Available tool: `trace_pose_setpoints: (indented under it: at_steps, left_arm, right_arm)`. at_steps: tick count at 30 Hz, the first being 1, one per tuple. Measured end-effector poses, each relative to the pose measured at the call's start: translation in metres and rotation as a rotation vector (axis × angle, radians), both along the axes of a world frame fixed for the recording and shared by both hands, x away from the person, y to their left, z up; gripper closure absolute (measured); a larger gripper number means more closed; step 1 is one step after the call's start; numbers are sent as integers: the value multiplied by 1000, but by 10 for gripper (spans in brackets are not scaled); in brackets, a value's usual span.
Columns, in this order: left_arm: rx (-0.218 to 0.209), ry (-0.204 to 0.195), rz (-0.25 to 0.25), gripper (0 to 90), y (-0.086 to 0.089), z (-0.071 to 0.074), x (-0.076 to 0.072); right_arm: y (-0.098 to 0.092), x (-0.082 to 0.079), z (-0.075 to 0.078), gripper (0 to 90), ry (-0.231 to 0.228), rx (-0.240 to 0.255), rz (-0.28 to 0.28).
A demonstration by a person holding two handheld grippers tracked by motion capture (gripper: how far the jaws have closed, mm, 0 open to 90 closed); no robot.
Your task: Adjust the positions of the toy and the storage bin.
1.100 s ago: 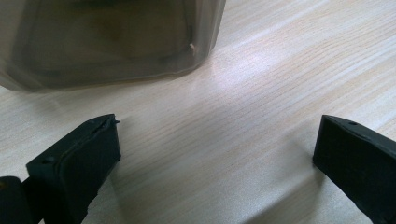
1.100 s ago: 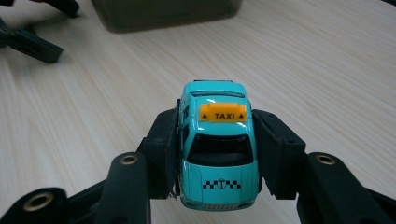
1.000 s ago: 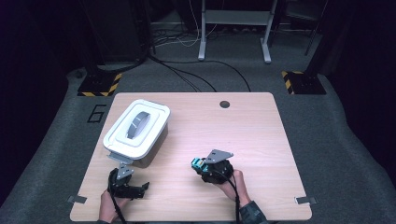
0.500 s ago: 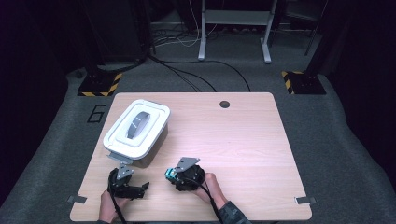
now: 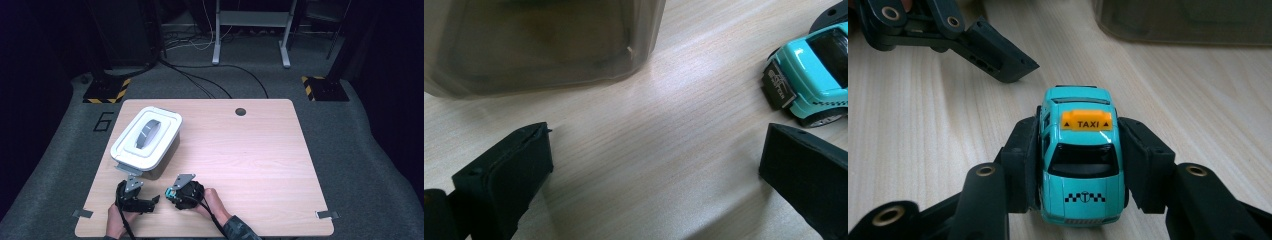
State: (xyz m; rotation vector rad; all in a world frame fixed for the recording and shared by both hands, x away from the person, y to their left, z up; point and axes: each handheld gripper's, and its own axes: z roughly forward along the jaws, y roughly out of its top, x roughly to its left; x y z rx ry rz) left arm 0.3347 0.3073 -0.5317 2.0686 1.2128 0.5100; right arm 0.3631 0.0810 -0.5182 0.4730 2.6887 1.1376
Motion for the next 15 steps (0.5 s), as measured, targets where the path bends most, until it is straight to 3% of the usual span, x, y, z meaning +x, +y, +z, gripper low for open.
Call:
trace_pose_setpoints:
  at_steps: [8,9,15]
  left_arm:
    - [1,0,0,3,0,0,0]
    - [3,1,-2,2,0,0,0]
    - [19,-7,-4,0,0,1,-1]
  right_arm:
    - [1,-1,-1,488,-17,-8,3]
    - [1,0,-3,395,-18,-15,-3]
    - [-7,-3,4,213,-6,29,-23]
